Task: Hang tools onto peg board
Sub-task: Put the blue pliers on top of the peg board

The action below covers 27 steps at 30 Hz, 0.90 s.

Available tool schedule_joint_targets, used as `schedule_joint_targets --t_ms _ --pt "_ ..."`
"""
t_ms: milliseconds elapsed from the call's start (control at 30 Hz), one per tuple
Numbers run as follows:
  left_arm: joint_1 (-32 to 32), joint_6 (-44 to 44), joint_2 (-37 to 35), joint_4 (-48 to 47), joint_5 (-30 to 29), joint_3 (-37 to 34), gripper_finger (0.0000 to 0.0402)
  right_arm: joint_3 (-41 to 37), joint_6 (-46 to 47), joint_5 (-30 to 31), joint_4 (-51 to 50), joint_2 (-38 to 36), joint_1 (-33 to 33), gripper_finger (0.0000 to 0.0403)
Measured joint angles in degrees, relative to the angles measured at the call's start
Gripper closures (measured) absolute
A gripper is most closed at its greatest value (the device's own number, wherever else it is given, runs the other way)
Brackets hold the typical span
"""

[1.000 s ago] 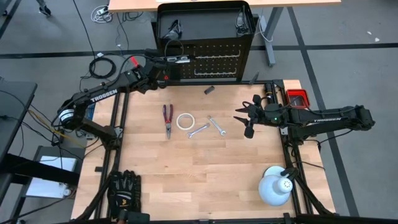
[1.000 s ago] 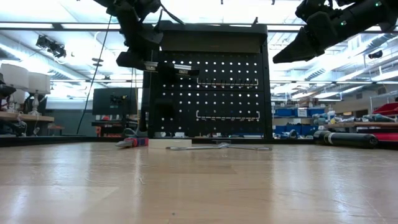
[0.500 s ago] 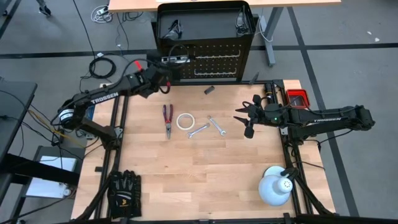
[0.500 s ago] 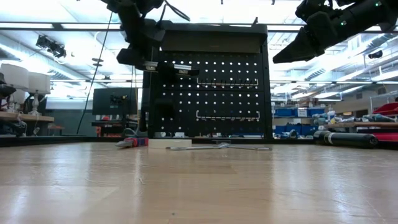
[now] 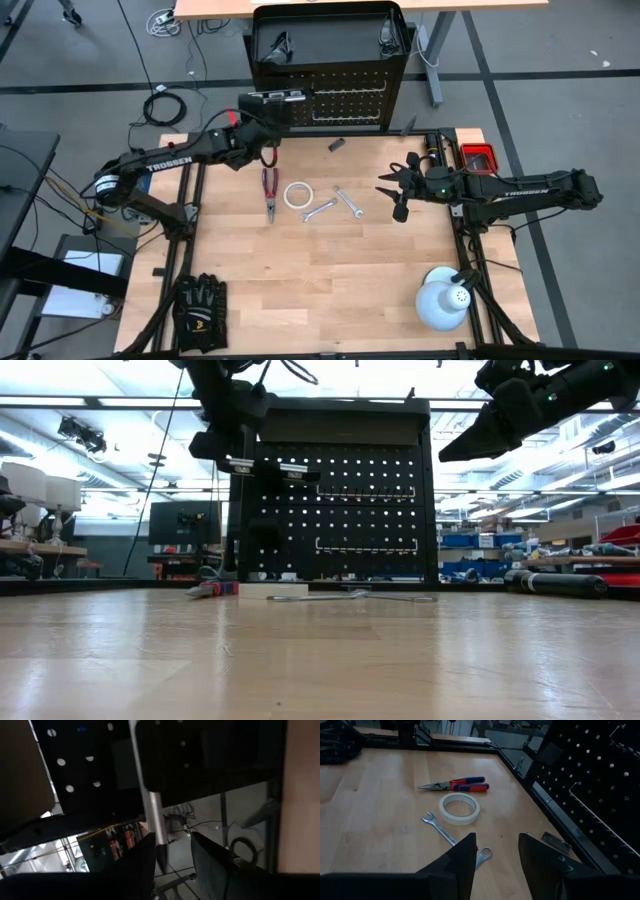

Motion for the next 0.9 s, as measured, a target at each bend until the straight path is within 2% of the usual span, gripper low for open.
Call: schedule_joint_targets --t_ms 133,300,367,500,567,733,900 --pt "-3.4 -12.7 0.0 -7.8 -1.8 0.0 0.0274 0.0 0.2 0.0 -0.5 0.0 0.0 0.0247" --pt "-8.8 -36.4 0.0 -18.3 -0.1 0.0 0.0274 0.0 0.2 0.0 -0.8 0.0 0.0 0.0247" --pt "-10.5 -47.5 0.0 -21.4 5.6 0.0 0.0274 0.0 0.2 0.0 -0.8 0.0 0.0 0.0247" --pt "-12.1 -65.2 0.3 -22.2 24.6 0.0 0.0274 0.0 0.6 0.0 -0.8 0.0 0.0 0.0247" --pt "-12.6 -72.6 1.1 -22.4 29.7 0.0 0.0275 0.0 1.1 0.0 -0.8 0.0 0.0 0.0247" --pt "-13.4 -82.3 4.2 -22.4 32.5 -3.3 0.0275 0.0 1.7 0.0 -0.8 0.0 0.0 0.0247" --pt "-13.0 -85.9 7.8 -19.7 32.7 -9.2 0.0275 0.0 1.3 0.0 -0.8 0.0 0.0 0.0247"
